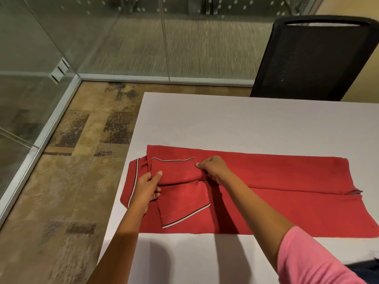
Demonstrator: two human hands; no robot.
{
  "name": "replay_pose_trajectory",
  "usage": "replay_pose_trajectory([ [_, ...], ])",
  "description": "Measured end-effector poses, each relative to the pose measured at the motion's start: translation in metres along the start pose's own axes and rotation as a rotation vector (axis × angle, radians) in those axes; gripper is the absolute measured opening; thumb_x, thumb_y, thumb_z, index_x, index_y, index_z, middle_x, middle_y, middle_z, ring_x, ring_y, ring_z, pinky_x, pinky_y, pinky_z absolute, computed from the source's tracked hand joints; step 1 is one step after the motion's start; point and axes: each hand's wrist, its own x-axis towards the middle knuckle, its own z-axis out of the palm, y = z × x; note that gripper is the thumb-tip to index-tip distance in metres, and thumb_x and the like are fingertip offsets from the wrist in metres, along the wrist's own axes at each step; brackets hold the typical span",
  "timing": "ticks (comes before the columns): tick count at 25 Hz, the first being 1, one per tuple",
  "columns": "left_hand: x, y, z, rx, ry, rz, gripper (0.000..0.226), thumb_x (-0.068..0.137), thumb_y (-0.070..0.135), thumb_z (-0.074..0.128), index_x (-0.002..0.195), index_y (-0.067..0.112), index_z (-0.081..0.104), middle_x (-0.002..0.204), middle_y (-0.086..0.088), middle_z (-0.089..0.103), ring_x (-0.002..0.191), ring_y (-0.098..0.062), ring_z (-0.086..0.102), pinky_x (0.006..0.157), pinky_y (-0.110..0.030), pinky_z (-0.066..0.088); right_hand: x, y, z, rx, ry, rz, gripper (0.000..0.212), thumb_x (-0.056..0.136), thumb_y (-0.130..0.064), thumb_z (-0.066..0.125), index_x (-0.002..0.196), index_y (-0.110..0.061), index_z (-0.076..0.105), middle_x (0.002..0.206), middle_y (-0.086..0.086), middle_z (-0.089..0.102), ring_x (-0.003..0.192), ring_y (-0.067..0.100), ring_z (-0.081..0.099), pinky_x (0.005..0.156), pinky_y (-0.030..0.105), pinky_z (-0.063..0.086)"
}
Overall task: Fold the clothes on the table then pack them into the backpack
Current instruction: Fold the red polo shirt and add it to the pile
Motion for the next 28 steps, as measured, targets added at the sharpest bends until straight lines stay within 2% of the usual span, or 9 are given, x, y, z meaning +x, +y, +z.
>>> replay_pose_trajectory([
  [4, -0.008, -0.011, -0.014, 0.053, 0.005, 0.092, 0.024, 0.092, 0.03, 0.063, 0.079, 0.014, 0.051, 0.059, 0.002, 0.042, 0.048, -0.009, 0.043, 0.044, -0.02, 0.039, -0.015, 0.008, -0.009, 0.128, -0.025, 0.003, 0.024, 0.079, -0.012, 0.068, 0.061, -0.015, 0.052, 0.048, 0.007, 0.046, 0.038, 0.016, 0.035, 0.035, 0.014, 0.022],
  [8, -0.021, -0.031, -0.022, 0.387, 0.141, 0.135, 0.02, 0.088, 0.016, 0.066, 0.105, 0.014, 0.055, 0.07, -0.003, 0.054, 0.065, -0.018, 0.053, 0.059, -0.026, 0.039, -0.029, 0.033, -0.008, -0.232, 0.105, -0.09, 0.021, 0.072, -0.001, 0.067, 0.081, -0.017, 0.057, 0.074, 0.002, 0.061, 0.066, 0.022, 0.058, 0.058, 0.025, 0.042],
  [12, -0.031, -0.021, -0.004, 0.653, 0.393, 0.313, 0.035, 0.085, 0.01, 0.058, 0.119, 0.01, 0.051, 0.106, -0.009, 0.053, 0.095, -0.025, 0.051, 0.074, -0.035, 0.042, -0.045, 0.044, 0.014, -0.479, 0.453, -0.552, 0.023, 0.075, -0.004, 0.057, 0.097, -0.012, 0.062, 0.098, 0.009, 0.059, 0.091, 0.031, 0.054, 0.08, 0.038, 0.041],
  [14, -0.028, -0.017, 0.016, 0.791, 0.406, 0.459, 0.04, 0.086, 0.017, 0.059, 0.125, 0.011, 0.051, 0.124, -0.011, 0.049, 0.112, -0.03, 0.047, 0.087, -0.044, 0.043, -0.05, 0.049, 0.034, -0.633, 0.422, -0.754, 0.025, 0.083, -0.021, 0.051, 0.103, -0.013, 0.063, 0.107, 0.009, 0.059, 0.095, 0.033, 0.057, 0.08, 0.041, 0.048],
  [16, -0.02, -0.019, 0.033, 0.954, 0.326, 0.464, 0.051, 0.091, 0.029, 0.055, 0.138, 0.013, 0.043, 0.145, -0.012, 0.039, 0.133, -0.032, 0.035, 0.099, -0.048, 0.037, -0.051, 0.062, 0.051, -0.828, 0.286, -0.743, 0.048, 0.09, -0.044, 0.039, 0.121, -0.015, 0.061, 0.133, 0.011, 0.055, 0.121, 0.036, 0.052, 0.092, 0.046, 0.047],
  [19, -0.005, -0.046, 0.041, 1.163, 0.137, 0.299, 0.064, 0.099, 0.051, 0.029, 0.153, 0.021, 0.013, 0.162, -0.006, -0.003, 0.148, -0.027, -0.002, 0.115, -0.05, 0.014, -0.051, 0.084, 0.059, -0.979, 0.06, -0.603, 0.084, 0.088, -0.07, 0.0, 0.151, -0.018, 0.024, 0.16, 0.007, 0.008, 0.147, 0.031, -0.001, 0.115, 0.053, 0.013],
  [22, -0.005, -0.07, 0.036, 1.244, 0.15, 0.355, 0.071, 0.095, 0.06, 0.01, 0.154, 0.021, 0.009, 0.161, -0.009, -0.007, 0.148, -0.029, -0.002, 0.115, -0.053, 0.012, -0.052, 0.092, 0.057, -0.998, 0.067, -0.616, 0.089, 0.079, -0.071, -0.014, 0.153, -0.023, 0.004, 0.159, 0.0, -0.012, 0.14, 0.026, -0.025, 0.111, 0.051, -0.008],
  [24, -0.005, -0.074, 0.037, 1.259, 0.184, 0.37, 0.075, 0.091, 0.061, 0.008, 0.153, 0.019, 0.018, 0.161, -0.011, 0.003, 0.148, -0.031, 0.008, 0.112, -0.056, 0.018, -0.052, 0.094, 0.055, -1.0, 0.037, -0.599, 0.088, 0.079, -0.07, -0.012, 0.153, -0.024, 0.004, 0.157, -0.003, -0.016, 0.139, 0.026, -0.027, 0.112, 0.053, -0.006],
  [28, -0.004, -0.075, 0.038, 1.29, 0.214, 0.372, 0.073, 0.092, 0.059, 0.011, 0.152, 0.019, 0.022, 0.161, -0.011, 0.007, 0.147, -0.032, 0.011, 0.112, -0.059, 0.018, -0.059, 0.105, 0.041, -0.995, 0.094, -0.655, 0.073, 0.094, -0.063, 0.002, 0.146, -0.025, 0.036, 0.158, 0.002, 0.02, 0.143, 0.03, 0.005, 0.108, 0.059, 0.022],
])
